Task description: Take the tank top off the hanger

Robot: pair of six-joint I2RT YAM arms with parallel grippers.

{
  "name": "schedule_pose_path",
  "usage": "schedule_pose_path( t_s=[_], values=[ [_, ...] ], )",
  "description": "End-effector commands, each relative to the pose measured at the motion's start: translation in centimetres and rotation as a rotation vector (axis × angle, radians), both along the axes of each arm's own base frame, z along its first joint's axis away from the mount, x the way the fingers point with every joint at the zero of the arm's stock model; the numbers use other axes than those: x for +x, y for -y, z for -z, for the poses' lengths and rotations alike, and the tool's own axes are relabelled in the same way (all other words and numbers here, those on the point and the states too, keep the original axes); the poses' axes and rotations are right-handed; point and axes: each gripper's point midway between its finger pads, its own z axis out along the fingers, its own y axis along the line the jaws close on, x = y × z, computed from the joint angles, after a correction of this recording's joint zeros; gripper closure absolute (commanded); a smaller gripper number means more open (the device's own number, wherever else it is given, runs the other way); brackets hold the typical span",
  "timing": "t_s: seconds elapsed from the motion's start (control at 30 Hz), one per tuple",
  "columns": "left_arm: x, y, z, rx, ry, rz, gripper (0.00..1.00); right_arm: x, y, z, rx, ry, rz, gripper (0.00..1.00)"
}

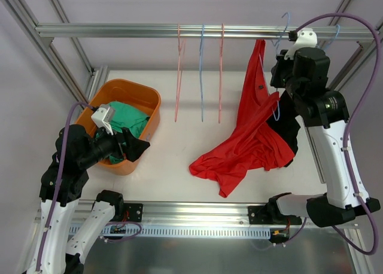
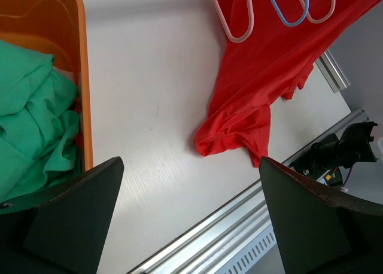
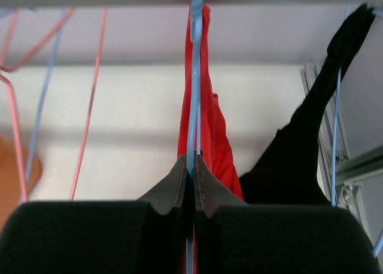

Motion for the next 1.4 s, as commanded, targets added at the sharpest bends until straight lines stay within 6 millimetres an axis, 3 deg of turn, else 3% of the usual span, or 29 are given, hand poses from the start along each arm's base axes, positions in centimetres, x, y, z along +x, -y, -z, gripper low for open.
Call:
schedule_pose_path(
  t_s=[0.0,0.2,0.33,0.37,0.67,0.83,0.93,0.97,1.03,1.07,1.1,1.13,1.17,1.2,1.23,1.37],
  values=[
    [-0.2,0.4,-0.9,-0.013,0.034,0.034,0.01,-1.2,-0.2,-8.3,0.099,0.306,-0.053,1.00],
    [-0.4,0.6,-0.8,-0.020,0.028,0.046,0.01,-1.6,0.0,-8.9,0.091,0.332,-0.061,1.00],
    [-1.0,1.2,-1.6,-0.045,0.035,0.084,0.01,-3.0,0.0,-8.3,0.121,0.326,-0.076,1.00],
    [-1.1,1.4,-2.0,-0.054,0.040,0.096,0.01,-4.1,0.3,-8.6,0.131,0.338,-0.080,1.00],
    [-0.9,2.6,-3.8,-0.113,0.072,0.153,0.01,-7.3,-0.1,-4.9,0.131,0.327,-0.164,1.00],
    [-1.3,3.8,-5.2,-0.170,0.101,0.239,0.01,-11.2,-0.5,-5.1,0.174,0.391,-0.256,1.00],
    [-0.8,4.7,-7.1,-0.222,0.158,0.277,0.01,-13.9,-0.7,-4.6,0.196,0.414,-0.311,1.00],
    [-0.7,5.1,-8.6,-0.243,0.208,0.293,0.01,-14.6,-0.6,-4.4,0.211,0.414,-0.316,1.00],
    [-0.2,6.1,-9.8,-0.248,0.238,0.304,0.01,-16.8,-0.3,-3.6,0.221,0.409,-0.336,1.00],
    [-0.5,6.5,-11.4,-0.251,0.281,0.316,0.01,-17.6,-0.1,-3.4,0.225,0.406,-0.342,1.00],
    [-1.7,8.0,-12.1,-0.244,0.310,0.391,0.01,-18.5,0.0,-3.3,0.233,0.402,-0.349,1.00],
    [-0.1,9.0,-12.0,-0.217,0.302,0.354,0.01,-19.8,0.3,-2.5,0.230,0.376,-0.357,1.00],
    [-0.2,9.8,-13.7,-0.198,0.361,0.376,0.01,-20.6,0.3,-2.4,0.230,0.367,-0.371,1.00],
    [-1.6,11.9,-14.1,-0.193,0.372,0.457,0.01,-21.9,0.2,-3.0,0.232,0.374,-0.403,1.00],
    [0.0,13.2,-14.9,-0.159,0.386,0.411,0.01,-22.8,0.2,-2.1,0.229,0.331,-0.414,1.00],
    [1.1,19.0,-17.1,-0.057,0.514,0.441,0.02,-26.2,-0.1,-2.7,0.260,0.304,-0.487,1.00]
  ],
)
